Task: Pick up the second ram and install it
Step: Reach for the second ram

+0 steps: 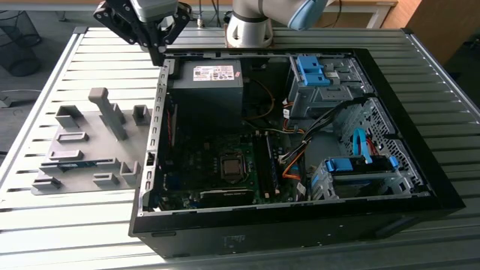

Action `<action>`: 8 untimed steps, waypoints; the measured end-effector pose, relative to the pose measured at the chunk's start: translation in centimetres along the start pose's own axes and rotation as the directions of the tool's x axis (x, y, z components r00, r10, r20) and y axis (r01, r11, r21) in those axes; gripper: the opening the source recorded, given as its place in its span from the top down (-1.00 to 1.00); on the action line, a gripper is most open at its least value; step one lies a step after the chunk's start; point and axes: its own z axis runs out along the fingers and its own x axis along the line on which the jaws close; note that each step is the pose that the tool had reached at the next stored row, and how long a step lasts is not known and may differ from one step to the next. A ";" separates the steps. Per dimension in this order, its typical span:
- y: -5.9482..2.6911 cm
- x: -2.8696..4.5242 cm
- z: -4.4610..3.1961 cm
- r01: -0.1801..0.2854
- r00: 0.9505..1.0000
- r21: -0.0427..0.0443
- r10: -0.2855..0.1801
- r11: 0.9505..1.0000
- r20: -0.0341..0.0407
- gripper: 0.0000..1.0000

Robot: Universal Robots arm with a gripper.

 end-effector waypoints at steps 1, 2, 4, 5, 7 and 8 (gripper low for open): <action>0.00 0.03 0.00 0.000 1.000 0.000 0.000 1.000 0.000 0.79; 0.00 0.06 0.00 0.000 1.000 0.000 0.000 1.000 0.000 0.79; -0.01 0.11 0.00 0.000 1.000 0.000 0.000 1.000 0.000 0.79; -0.01 0.13 0.01 0.000 1.000 0.000 0.000 1.000 0.000 0.79; -0.01 0.17 0.01 0.000 1.000 0.000 0.000 1.000 0.000 0.79; -0.02 0.20 0.01 0.000 1.000 0.000 0.000 1.000 0.000 0.79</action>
